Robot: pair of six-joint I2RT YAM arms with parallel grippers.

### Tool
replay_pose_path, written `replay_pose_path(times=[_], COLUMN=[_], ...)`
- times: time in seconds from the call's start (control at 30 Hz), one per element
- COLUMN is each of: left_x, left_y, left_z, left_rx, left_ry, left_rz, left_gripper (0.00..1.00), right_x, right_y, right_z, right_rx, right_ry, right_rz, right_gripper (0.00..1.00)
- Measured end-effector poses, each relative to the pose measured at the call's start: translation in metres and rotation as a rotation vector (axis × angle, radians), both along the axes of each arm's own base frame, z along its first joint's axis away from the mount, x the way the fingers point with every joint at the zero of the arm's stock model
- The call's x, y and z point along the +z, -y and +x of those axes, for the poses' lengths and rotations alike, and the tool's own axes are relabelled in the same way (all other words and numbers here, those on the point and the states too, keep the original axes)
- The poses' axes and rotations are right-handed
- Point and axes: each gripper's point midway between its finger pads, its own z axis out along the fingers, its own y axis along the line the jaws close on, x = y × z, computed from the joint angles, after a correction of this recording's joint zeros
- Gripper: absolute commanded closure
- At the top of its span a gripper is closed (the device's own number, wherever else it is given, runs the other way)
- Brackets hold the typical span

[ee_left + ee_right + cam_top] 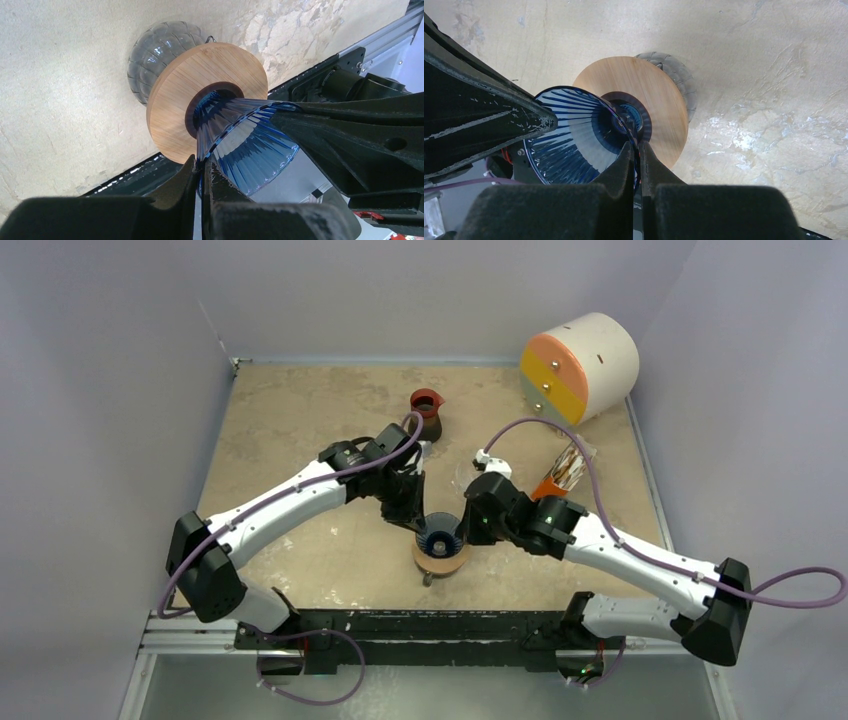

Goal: Place the coffee filter in the dripper
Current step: Place the coffee dripper in the dripper holder.

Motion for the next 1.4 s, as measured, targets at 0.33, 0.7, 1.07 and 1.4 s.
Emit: replay_pose_path(times=[0.33, 0.7, 1.07, 1.4], left_x=[-0.006, -0.012, -0.017, -0.017], left_y=[0.002, 0.002, 0.002, 0.003], left_z=[0.000, 0.002, 0.003, 0.003], left_rx=[-0.004, -0.001, 0.001, 0.000], left_ry=[-0.006, -0.001, 0.009, 0.010], left_rz=[-0.002, -0.004, -0.019, -0.026], left_gripper=[1.00, 1.00, 1.00, 1.00], right_x=[-0.005, -0.011, -0.020, -0.019], right_y=[0.001, 0.000, -0.001, -0.001], right_z=[0.000, 0.002, 0.003, 0.003], right_rx=[-0.008, -0.022, -0.034, -0.035], right_ry=[-0.002, 0.000, -0.002, -0.006], right_rz=[0.008, 0.026, 0.051, 0.053], right_gripper=[1.00, 1.00, 1.00, 0.99])
